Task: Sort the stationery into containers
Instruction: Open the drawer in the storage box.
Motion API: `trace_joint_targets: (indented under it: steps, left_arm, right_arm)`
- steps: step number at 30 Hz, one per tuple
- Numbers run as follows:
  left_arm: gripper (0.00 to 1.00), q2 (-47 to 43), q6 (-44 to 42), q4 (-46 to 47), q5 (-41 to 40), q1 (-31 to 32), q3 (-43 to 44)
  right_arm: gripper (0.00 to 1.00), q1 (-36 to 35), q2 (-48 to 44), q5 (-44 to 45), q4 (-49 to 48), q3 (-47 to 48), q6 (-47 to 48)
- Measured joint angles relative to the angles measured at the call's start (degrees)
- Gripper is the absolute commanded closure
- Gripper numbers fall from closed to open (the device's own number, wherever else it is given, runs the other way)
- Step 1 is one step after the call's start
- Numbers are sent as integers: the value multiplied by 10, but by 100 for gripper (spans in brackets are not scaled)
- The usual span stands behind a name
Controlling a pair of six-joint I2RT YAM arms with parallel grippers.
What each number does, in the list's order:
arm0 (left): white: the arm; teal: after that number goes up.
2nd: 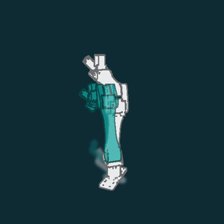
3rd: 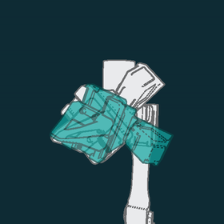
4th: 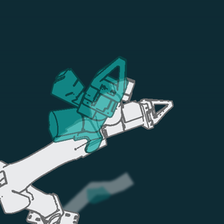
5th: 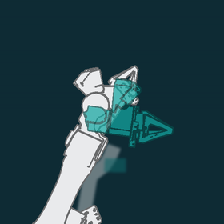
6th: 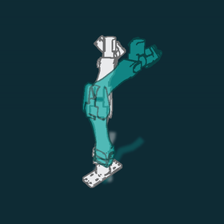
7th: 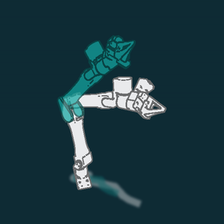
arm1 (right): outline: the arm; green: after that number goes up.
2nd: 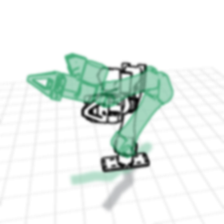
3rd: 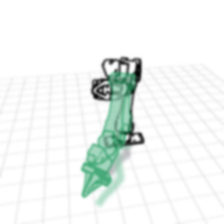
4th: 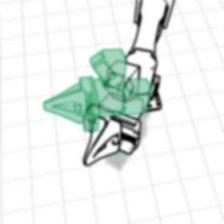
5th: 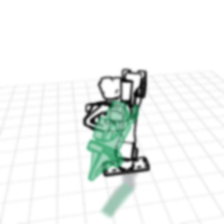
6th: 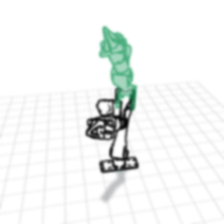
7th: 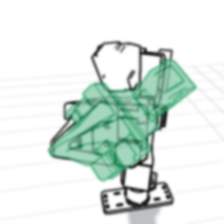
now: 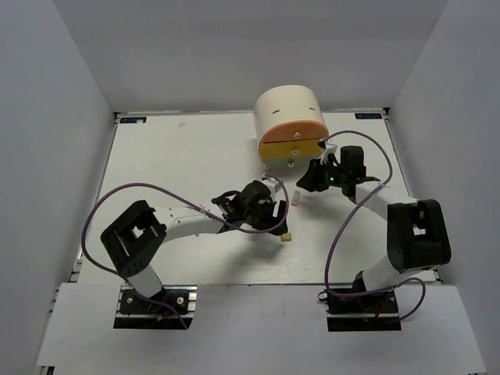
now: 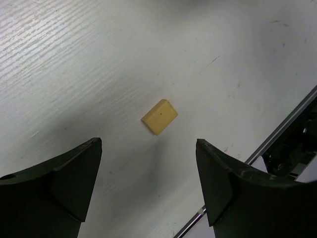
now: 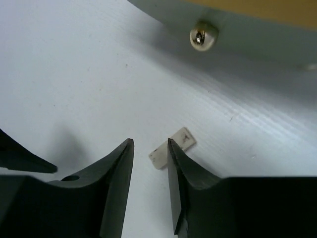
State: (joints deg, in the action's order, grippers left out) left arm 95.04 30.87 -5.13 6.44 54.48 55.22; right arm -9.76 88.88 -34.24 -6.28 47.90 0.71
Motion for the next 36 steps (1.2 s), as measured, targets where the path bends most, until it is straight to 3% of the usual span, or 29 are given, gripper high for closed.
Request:
trace_joint_targets:
  steps: [6, 14, 20, 24, 36]
  left_arm:
    - [13, 0, 0, -23, -26, 13, 0]
    - [12, -12, 9, -52, -56, 24, 0]
    - [12, -13, 14, -70, -69, 24, 0]
    - [12, -13, 15, -78, -73, 24, 0]
    - [12, -13, 20, -84, -75, 24, 0]
  right_arm:
    - [40, -1, 12, 28, -119, -61, -238]
    - [38, -1, 83, 82, -257, -65, -437]
    - [40, -2, 144, 107, -295, -47, -506]
    - [47, -3, 166, 112, -315, -23, -533]
    - [51, -10, 192, 114, -343, 11, -563]
